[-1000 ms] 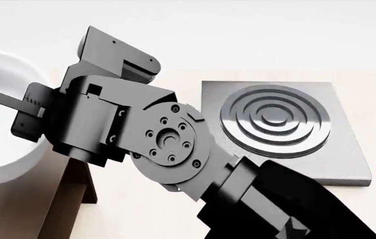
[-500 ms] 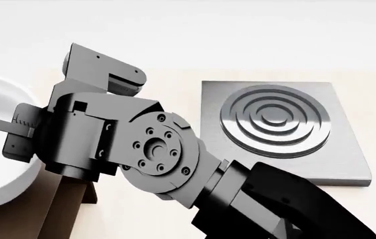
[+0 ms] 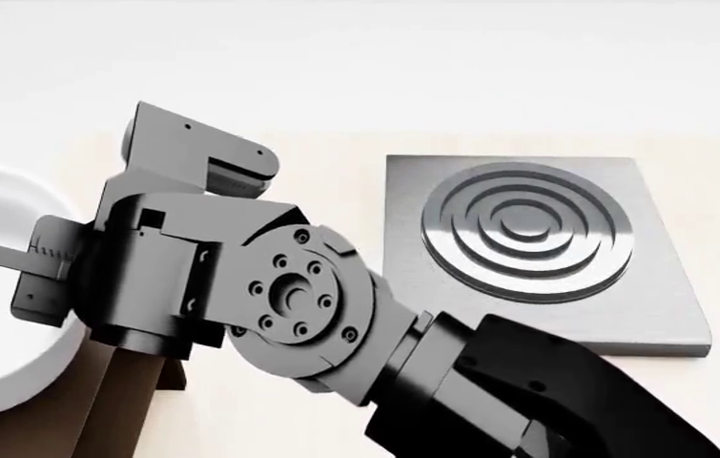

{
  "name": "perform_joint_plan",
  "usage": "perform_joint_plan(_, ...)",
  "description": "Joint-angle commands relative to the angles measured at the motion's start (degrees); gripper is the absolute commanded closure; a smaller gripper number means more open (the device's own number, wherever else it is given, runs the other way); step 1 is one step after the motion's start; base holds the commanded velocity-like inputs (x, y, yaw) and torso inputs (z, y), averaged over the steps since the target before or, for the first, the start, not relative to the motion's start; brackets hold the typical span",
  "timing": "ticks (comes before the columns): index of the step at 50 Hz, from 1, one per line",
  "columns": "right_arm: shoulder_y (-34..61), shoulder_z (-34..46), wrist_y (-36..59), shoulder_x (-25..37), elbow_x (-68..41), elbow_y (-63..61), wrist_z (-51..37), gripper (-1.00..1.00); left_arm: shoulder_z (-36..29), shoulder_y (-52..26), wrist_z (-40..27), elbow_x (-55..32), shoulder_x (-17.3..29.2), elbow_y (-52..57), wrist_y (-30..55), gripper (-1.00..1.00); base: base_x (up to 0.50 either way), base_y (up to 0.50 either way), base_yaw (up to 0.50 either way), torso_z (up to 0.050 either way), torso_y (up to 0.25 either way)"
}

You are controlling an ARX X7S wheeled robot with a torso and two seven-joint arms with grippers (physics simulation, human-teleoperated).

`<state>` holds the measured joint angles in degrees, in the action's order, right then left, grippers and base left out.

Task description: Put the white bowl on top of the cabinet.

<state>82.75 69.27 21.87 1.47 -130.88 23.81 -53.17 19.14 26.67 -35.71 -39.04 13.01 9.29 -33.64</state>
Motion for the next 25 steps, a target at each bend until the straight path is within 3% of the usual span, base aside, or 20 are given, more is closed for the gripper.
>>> perform_joint_plan(1, 0.41, -0.19, -0.71, -0.39, 0.45, 0.5, 1.93, 1.0, -0.02, -0.03, -0.07, 0.01, 0.04, 0.02, 0.0, -1.0, 0.0, 0.0, 0.0, 0.0, 0.0)
perform_joint_plan(23, 0.29, 2.47, -1.24, -0.34, -0.84, 1.3, 4.25, 1.0, -0.08, -0.01, -0.15, 0.1, 0.1, 0.07, -0.04, -1.0, 0.0, 0.0, 0.0, 0.0, 0.0)
perform_joint_plan(24, 0.44, 2.62, -1.03, -0.37, -0.96, 1.42, 4.35, -1.0, -0.1, -0.02, -0.16, 0.1, 0.11, 0.09, -0.02, -1.0, 0.0, 0.0, 0.0, 0.0, 0.0)
perform_joint_plan(25, 0.51, 2.68, -0.98, -0.38, -1.01, 1.39, 4.58, -1.0, -0.1, 0.0, -0.16, 0.13, 0.11, 0.11, -0.02, -1.0, 0.0, 0.0, 0.0, 0.0, 0.0)
